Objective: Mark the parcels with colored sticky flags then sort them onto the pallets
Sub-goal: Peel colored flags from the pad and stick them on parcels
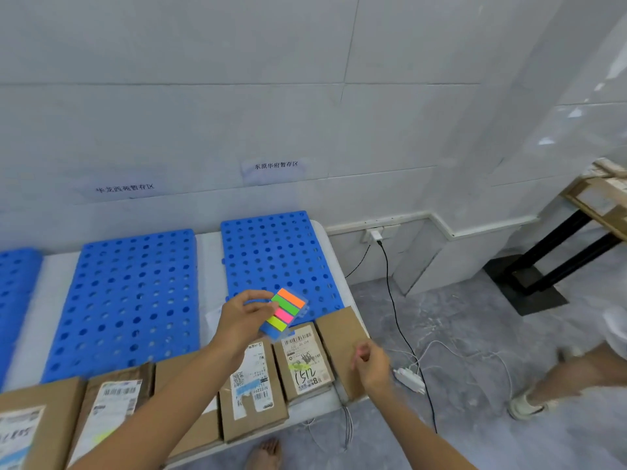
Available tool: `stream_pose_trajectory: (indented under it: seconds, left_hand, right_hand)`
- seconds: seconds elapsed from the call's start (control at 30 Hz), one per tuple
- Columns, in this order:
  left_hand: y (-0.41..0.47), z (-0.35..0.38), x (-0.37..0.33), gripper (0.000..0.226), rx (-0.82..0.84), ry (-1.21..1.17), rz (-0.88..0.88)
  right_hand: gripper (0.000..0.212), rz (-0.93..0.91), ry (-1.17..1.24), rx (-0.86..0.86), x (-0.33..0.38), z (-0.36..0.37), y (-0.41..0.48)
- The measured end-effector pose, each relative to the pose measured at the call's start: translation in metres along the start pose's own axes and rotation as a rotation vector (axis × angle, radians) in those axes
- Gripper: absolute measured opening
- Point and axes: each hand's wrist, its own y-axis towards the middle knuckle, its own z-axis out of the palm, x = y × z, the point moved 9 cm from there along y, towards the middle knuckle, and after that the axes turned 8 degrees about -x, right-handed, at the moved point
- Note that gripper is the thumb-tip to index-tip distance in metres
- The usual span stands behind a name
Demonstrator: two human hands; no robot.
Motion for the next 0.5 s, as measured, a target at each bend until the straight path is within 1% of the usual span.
stream_pose_trajectory:
  seconds: [0.13, 0.27, 0.33, 0.37, 0.43, 0.5]
  left_hand:
    - [-0.005, -0.016, 0.006, 0.015, -0.032, 0.013, -0.002]
    - [-0.011, -0.024, 0.013, 0.016, -0.061, 0.011, 0.000]
    - [-0.013, -0.026, 0.015, 0.017, -0.068, 0.019, -0.001]
    - [-0.014, -0.028, 0.015, 0.016, -0.076, 0.015, 0.004]
    - [-0.015, -0.030, 0.012, 0.016, -0.083, 0.009, 0.014]
    - [-0.016, -0.036, 0.009, 0.017, -0.083, 0.006, 0.019]
  right_hand:
    - [0.040, -0.075, -0.080, 0.020, -0.021, 0.013, 0.014]
    - [0.026, -0.167, -0.117, 0.096, 0.005, 0.002, -0.001]
    - [0.024, -0.220, -0.147, 0.077, 0.005, -0.002, 0.006]
    - [0.026, -0.229, -0.164, 0.061, 0.004, -0.003, 0.008]
    - [0.028, -0.225, -0.214, 0.087, 0.000, -0.002, 0.011]
    - [0.022, -0.224, -0.186, 0.117, 0.001, -0.001, 0.014]
